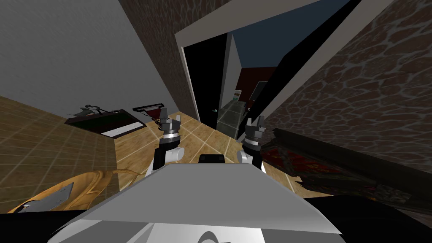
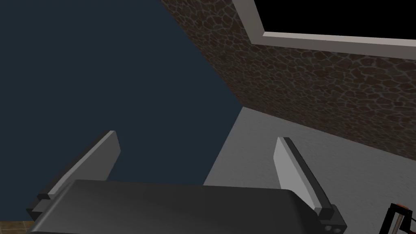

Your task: Push the door open

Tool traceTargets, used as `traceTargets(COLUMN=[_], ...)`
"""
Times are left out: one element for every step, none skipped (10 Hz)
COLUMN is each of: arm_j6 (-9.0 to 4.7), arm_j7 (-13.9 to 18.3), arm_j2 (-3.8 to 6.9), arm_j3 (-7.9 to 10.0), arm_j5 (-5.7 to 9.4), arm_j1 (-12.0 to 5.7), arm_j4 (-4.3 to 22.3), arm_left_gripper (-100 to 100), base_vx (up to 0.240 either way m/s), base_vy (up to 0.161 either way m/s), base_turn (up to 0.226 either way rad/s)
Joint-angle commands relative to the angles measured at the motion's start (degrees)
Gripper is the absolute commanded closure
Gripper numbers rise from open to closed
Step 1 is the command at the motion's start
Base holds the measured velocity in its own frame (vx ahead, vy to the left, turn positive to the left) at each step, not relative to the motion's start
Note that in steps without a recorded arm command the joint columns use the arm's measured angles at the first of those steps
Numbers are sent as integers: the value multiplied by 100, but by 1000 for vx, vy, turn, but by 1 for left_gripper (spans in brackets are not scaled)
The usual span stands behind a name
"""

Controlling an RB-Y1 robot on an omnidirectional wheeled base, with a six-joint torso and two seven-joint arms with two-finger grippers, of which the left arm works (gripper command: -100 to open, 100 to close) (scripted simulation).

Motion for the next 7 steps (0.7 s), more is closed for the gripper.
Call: traceTargets(arm_j6=[-43, -77, -111, -153, -203, -227, -252], arm_j7=[31, 56, 81, 111, 147, 165, 183], arm_j2=[49, 81, 114, 150, 188, 207, 226], arm_j3=[-29, -53, -76, -105, -138, -155, -172], arm_j5=[-18, -32, -46, -63, -84, -94, -104], arm_j1=[-64, -116, -168, -232, -307, -344, -381], arm_j4=[167, 302, 436, 601, 795, 892, 989], arm_left_gripper=[-100, -100, -100, -100, -100, -100, -100], base_vx=[58, 82, 105, 117, 155, 134, 88], base_vy=[36, 7, -10, -3, 3, 20, 13], base_turn=[-21, -16, -16, -17, -24, -18, -12])
